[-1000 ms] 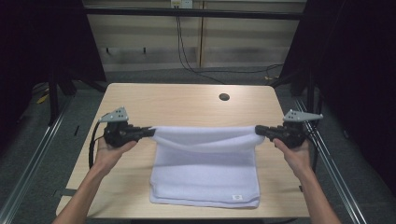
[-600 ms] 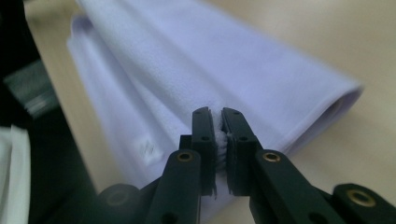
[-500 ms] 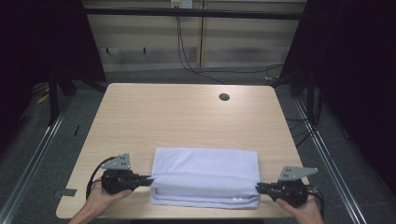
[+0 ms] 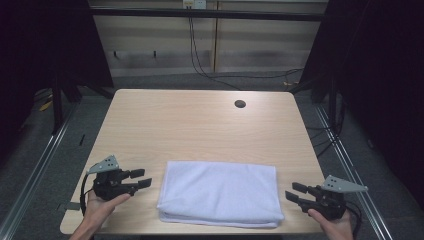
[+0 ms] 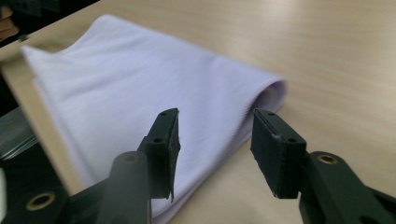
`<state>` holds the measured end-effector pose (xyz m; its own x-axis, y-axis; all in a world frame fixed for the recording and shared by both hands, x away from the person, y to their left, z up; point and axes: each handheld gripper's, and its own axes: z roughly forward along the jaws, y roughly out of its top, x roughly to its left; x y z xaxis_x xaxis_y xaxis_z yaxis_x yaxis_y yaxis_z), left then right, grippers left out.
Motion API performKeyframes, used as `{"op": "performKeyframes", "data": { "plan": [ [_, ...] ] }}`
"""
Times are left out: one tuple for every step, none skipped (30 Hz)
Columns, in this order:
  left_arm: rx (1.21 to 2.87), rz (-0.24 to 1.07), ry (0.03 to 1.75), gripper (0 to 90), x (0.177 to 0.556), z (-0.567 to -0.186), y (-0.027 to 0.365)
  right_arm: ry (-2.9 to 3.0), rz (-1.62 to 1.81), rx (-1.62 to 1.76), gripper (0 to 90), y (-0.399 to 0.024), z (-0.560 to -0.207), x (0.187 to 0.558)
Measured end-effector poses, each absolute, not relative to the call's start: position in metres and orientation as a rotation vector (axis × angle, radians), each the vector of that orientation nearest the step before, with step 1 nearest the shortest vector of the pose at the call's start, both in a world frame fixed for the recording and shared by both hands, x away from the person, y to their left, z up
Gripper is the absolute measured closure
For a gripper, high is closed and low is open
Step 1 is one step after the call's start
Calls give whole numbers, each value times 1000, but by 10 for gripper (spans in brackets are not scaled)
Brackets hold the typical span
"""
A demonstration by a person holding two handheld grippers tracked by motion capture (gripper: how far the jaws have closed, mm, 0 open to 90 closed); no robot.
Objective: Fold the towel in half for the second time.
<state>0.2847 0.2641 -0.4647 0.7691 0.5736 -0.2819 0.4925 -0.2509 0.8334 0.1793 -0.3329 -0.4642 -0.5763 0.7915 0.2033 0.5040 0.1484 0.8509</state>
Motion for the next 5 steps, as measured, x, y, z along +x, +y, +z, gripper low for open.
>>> {"op": "performKeyframes", "data": {
  "plan": [
    [1902, 98, 828, 427, 287, -467, 265, 2079, 1410, 1282, 482, -341, -466, 184],
    [1919, 102, 840, 427, 289, -469, 266, 2079, 1410, 1282, 482, -341, -466, 184],
    [1926, 103, 844, 418, 289, -471, 268, 2050, 1412, 1296, 472, -343, -468, 185],
    [1922, 112, 856, 411, 288, -473, 269, 2035, 1389, 1310, 436, -344, -469, 184],
    [1924, 111, 866, 389, 287, -474, 270, 2029, 1373, 1319, 400, -344, -470, 184]
  ]
}}
